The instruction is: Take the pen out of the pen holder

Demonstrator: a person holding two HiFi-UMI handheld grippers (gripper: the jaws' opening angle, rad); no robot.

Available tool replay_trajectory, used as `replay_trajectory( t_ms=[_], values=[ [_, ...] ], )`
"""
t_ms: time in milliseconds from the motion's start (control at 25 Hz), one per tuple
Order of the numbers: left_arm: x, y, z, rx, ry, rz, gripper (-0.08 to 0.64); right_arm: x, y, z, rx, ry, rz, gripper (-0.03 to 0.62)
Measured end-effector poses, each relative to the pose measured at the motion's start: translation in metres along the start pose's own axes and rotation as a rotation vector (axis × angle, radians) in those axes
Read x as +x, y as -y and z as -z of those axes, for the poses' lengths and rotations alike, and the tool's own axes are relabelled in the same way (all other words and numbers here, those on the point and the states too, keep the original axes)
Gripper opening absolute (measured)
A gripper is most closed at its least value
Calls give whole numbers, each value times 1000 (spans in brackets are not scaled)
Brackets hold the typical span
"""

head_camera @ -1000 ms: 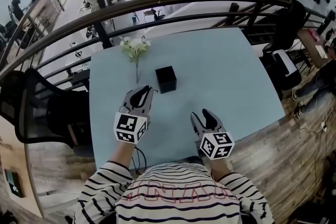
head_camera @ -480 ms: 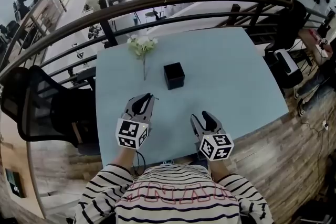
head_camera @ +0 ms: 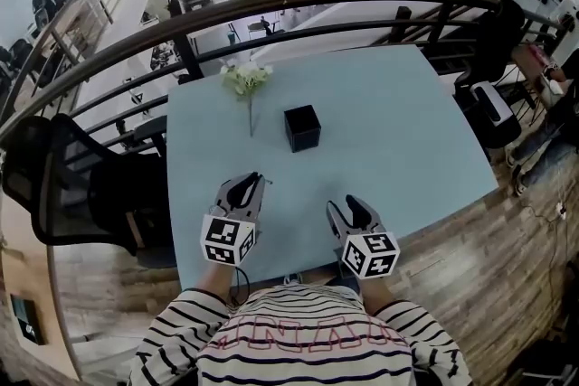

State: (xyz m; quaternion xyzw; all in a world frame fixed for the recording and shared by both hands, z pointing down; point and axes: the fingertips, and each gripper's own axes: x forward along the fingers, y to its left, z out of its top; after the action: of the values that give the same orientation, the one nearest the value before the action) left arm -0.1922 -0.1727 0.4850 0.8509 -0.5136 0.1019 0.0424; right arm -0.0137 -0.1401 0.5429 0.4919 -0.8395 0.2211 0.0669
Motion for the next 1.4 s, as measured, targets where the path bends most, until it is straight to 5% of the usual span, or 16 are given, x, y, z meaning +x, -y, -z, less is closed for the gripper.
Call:
replay_trajectory(
  t_ms=[240,720,1400],
  values=[
    [-3,6,13,-9,-21,11,55,-2,0,10,-7,-17,14,193],
    [-7,11,32,-44,-59,12,55,-5,8,22,-16,-39,68,42],
    [-9,14,37,-71,-58,-1,55,-6,11,21,-53,-52,84,26]
  ],
)
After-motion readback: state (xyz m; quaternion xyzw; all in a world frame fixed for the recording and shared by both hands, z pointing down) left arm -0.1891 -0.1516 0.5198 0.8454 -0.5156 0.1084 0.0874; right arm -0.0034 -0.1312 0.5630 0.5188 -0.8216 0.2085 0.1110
